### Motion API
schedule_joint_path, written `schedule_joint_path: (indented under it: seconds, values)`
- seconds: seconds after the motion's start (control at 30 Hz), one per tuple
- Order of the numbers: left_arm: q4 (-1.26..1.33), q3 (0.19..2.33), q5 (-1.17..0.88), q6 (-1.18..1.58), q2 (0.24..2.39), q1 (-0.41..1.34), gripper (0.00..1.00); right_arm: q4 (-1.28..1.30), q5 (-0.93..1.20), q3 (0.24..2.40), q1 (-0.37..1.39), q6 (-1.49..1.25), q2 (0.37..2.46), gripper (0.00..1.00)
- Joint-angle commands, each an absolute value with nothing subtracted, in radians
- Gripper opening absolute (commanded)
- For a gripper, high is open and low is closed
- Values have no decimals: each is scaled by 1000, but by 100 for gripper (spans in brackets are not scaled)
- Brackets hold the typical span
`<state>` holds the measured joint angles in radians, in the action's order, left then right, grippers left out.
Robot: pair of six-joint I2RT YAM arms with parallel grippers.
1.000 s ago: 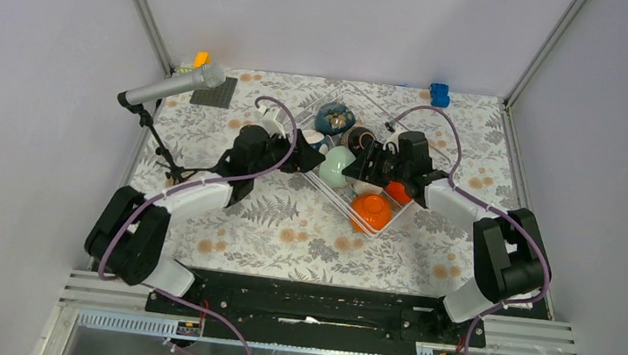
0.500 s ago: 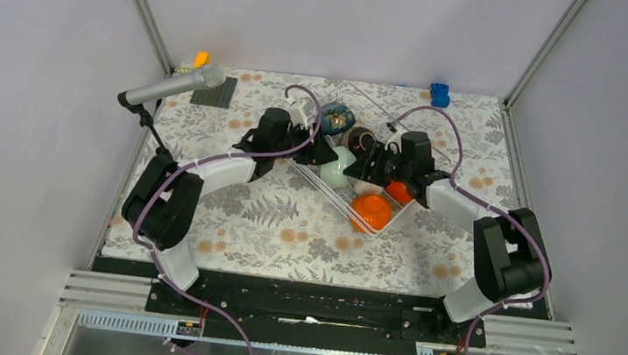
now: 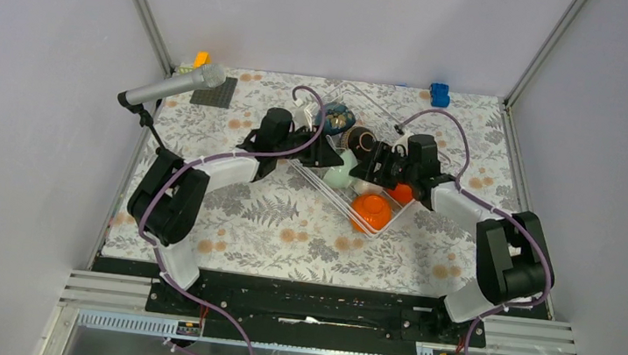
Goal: Unload the bowls from the dish rack
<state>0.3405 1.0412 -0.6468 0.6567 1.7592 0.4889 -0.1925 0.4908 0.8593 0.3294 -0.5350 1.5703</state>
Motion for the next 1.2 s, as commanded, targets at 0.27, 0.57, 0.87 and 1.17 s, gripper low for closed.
schedule_joint_path:
  seconds: [0.27, 0.57, 0.87, 1.17]
  values:
    - [513, 1022, -733, 736, 1786, 500, 36, -214, 439, 797, 313, -511, 1464, 77]
    - [213, 1124, -621, 549, 1783, 551, 50, -211, 396, 767, 310, -518, 1401, 71]
    - [2, 1247, -481, 438, 1832, 621, 39, -150, 235, 714, 310, -487, 1220, 65]
    - [30, 1264, -488, 464, 1819, 633, 10, -86, 143, 697, 310, -436, 1077, 61]
